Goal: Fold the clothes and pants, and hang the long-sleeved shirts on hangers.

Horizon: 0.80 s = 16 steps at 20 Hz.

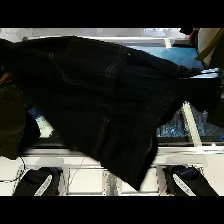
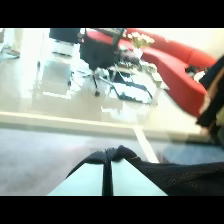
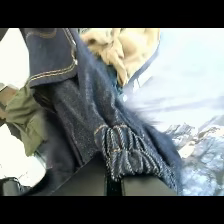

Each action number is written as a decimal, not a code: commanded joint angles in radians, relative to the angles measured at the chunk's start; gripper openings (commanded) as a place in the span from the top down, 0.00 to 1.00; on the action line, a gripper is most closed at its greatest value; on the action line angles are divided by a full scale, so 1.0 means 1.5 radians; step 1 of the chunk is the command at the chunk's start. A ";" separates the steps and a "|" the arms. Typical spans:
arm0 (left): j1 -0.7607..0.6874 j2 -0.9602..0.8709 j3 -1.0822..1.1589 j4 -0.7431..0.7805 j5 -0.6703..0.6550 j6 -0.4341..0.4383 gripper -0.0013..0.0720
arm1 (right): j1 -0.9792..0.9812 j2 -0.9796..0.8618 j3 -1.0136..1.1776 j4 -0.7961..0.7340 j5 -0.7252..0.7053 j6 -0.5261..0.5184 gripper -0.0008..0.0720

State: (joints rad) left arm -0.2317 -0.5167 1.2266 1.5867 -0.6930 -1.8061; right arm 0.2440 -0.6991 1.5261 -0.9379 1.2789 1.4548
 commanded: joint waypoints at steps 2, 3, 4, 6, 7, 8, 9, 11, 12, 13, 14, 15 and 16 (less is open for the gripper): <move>-0.055 -0.110 0.037 0.006 -0.072 0.013 0.95 | 0.001 -0.082 -0.052 -0.059 0.075 -0.006 0.94; -0.058 -0.166 0.037 0.013 -0.074 0.013 0.95 | -0.001 -0.108 -0.098 -0.063 0.060 -0.029 0.94; -0.057 -0.229 0.037 0.022 -0.072 0.013 0.95 | -0.001 -0.135 -0.144 -0.076 0.037 -0.037 0.94; -0.056 -0.355 0.037 0.043 -0.058 0.012 0.95 | -0.001 -0.201 -0.230 -0.086 -0.051 -0.061 0.94; -0.056 -0.421 0.037 0.044 -0.042 0.012 0.95 | -0.001 -0.242 -0.264 -0.090 -0.121 -0.073 0.94; -0.056 -0.481 0.037 0.044 -0.020 0.012 0.95 | -0.001 -0.285 -0.280 -0.097 -0.186 -0.076 0.94; -0.056 -0.545 0.037 0.042 0.014 0.011 0.95 | -0.001 -0.338 -0.283 -0.097 -0.264 -0.076 0.94; -0.056 -0.641 0.037 0.041 0.096 -0.017 0.95 | -0.001 -0.434 -0.271 -0.088 -0.426 -0.073 0.94; -0.056 -0.678 0.037 0.041 0.144 -0.045 0.95 | -0.001 -0.476 -0.260 -0.088 -0.502 -0.066 0.94; -0.056 -0.704 0.037 0.041 0.188 -0.065 0.95 | -0.001 -0.516 -0.244 -0.088 -0.575 -0.050 0.94; -0.056 -0.721 0.037 0.041 0.223 -0.070 0.95 | -0.001 -0.547 -0.227 -0.088 -0.632 -0.034 0.94; -0.056 -0.730 0.038 0.041 0.253 -0.070 0.95 | -0.001 -0.573 -0.208 -0.087 -0.681 -0.019 0.88; -0.056 -0.732 0.038 0.041 0.281 -0.071 0.95 | -0.001 -0.592 -0.189 -0.087 -0.714 0.002 0.75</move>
State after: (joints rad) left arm -0.3153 -1.5280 1.2827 1.6478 -0.4431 -1.8782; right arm 0.2428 -1.4609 1.1923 -1.0657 0.4942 1.3933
